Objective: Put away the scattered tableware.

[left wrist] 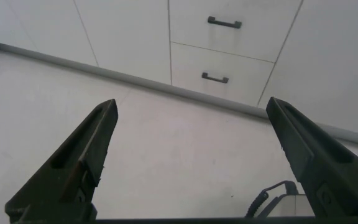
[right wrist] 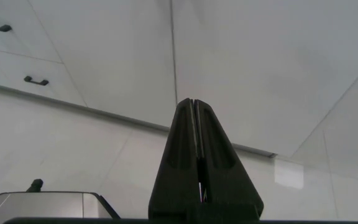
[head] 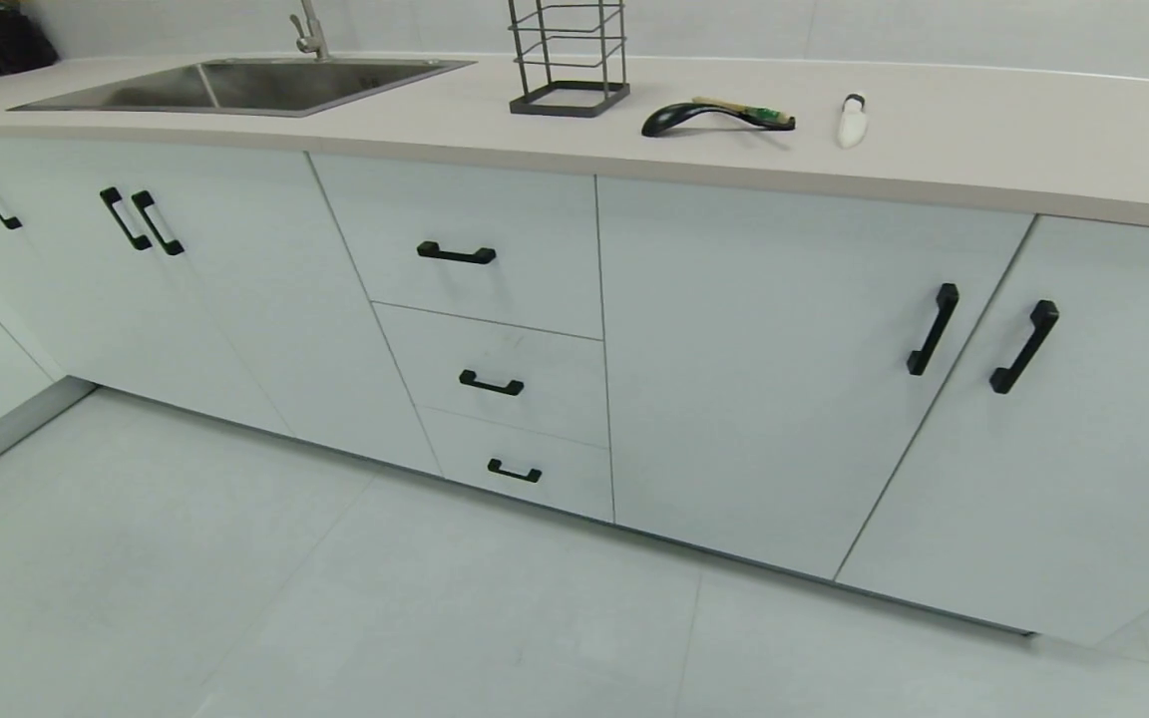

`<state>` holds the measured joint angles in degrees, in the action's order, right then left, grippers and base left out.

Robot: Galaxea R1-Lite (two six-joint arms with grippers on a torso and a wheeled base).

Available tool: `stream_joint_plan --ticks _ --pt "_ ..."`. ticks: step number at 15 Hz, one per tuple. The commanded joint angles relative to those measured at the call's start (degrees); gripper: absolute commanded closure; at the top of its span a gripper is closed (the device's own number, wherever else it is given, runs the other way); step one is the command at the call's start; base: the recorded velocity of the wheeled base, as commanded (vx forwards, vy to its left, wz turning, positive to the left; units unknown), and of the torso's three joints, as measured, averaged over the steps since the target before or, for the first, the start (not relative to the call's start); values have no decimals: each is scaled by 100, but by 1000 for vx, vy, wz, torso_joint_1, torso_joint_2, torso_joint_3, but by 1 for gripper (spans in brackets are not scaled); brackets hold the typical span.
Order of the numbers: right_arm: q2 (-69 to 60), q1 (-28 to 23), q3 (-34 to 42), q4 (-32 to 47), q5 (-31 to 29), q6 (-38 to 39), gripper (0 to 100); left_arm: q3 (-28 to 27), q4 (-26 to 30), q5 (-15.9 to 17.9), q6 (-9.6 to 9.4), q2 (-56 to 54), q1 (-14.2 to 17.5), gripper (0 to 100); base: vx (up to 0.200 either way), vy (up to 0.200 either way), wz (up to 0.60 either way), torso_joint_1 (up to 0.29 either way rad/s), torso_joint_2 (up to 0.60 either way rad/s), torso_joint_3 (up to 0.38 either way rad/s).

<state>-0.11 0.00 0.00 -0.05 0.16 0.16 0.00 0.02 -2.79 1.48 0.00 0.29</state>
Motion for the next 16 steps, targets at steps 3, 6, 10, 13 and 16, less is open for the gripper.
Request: stream_joint_plan --ticks 3,6,10,13,16 --pt "11 0 0 -4 2 2 100 0 -2 -2 2 0 6 0 200 0 0 6 -1 4" --pt "11 0 0 -4 2 2 100 0 -2 -2 11 0 6 0 200 0 0 -1 5 2" --pt "11 0 0 -4 2 2 100 0 -2 7 11 0 6 0 150 0 0 -1 2 1" --pt "11 0 0 -4 2 2 100 0 -2 7 2 0 6 0 0 67 0 -1 -1 1" --pt "11 0 0 5 2 2 100 0 -11 7 28 0 6 0 0 200 0 -1 4 1"
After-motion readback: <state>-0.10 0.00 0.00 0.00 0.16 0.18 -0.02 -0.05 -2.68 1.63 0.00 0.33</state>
